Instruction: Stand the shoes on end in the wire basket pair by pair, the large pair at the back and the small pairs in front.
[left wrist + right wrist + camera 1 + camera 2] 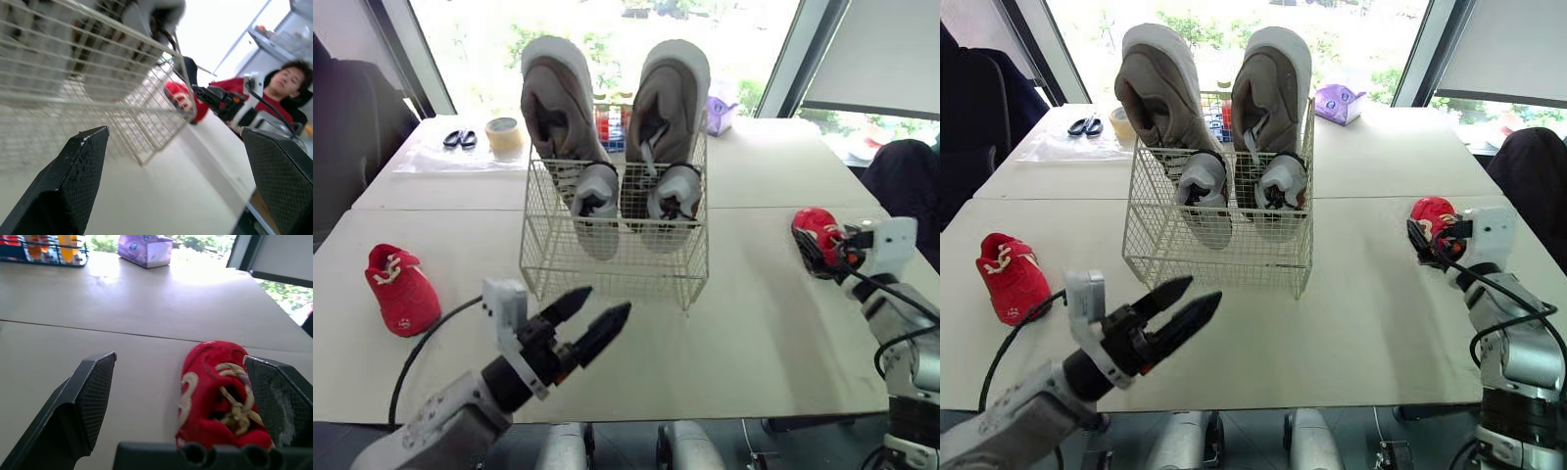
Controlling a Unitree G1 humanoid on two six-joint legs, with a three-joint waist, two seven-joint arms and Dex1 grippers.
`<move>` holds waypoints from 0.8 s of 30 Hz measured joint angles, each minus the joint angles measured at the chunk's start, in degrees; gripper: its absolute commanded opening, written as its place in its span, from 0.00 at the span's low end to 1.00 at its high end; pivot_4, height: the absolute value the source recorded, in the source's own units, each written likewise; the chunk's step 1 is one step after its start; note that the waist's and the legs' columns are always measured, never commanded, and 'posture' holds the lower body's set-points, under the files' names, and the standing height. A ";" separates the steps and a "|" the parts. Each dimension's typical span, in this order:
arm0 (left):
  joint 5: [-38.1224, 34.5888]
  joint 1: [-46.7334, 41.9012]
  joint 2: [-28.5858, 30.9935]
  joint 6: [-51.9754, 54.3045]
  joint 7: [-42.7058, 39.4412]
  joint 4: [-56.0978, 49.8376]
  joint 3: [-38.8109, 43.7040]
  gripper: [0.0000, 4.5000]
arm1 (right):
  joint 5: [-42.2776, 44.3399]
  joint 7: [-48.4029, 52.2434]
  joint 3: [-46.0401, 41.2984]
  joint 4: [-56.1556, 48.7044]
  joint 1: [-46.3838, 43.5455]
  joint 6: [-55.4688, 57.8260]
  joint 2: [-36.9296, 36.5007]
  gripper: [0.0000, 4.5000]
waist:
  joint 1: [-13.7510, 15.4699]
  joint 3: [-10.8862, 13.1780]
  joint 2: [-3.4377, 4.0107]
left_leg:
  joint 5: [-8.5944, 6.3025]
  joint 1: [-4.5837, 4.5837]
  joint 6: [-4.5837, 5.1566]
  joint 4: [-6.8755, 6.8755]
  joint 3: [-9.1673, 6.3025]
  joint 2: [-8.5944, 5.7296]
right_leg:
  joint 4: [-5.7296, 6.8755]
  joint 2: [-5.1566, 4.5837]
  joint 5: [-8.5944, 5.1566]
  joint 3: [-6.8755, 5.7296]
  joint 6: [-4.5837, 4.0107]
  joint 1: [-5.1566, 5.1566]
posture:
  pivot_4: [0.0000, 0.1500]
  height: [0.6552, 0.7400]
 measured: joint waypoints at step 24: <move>-22.29 -10.06 20.94 -2.85 5.89 1.72 -3.42 0.98 | 3.29 -6.34 -3.79 6.53 2.62 -2.04 12.36 1.00 | -0.13 -0.22 0.27 | -0.01 -0.32 0.01 0.16 0.15 0.00 | 0.15 0.04 -0.02 0.18 -0.04 -0.46 | 1.00 0.00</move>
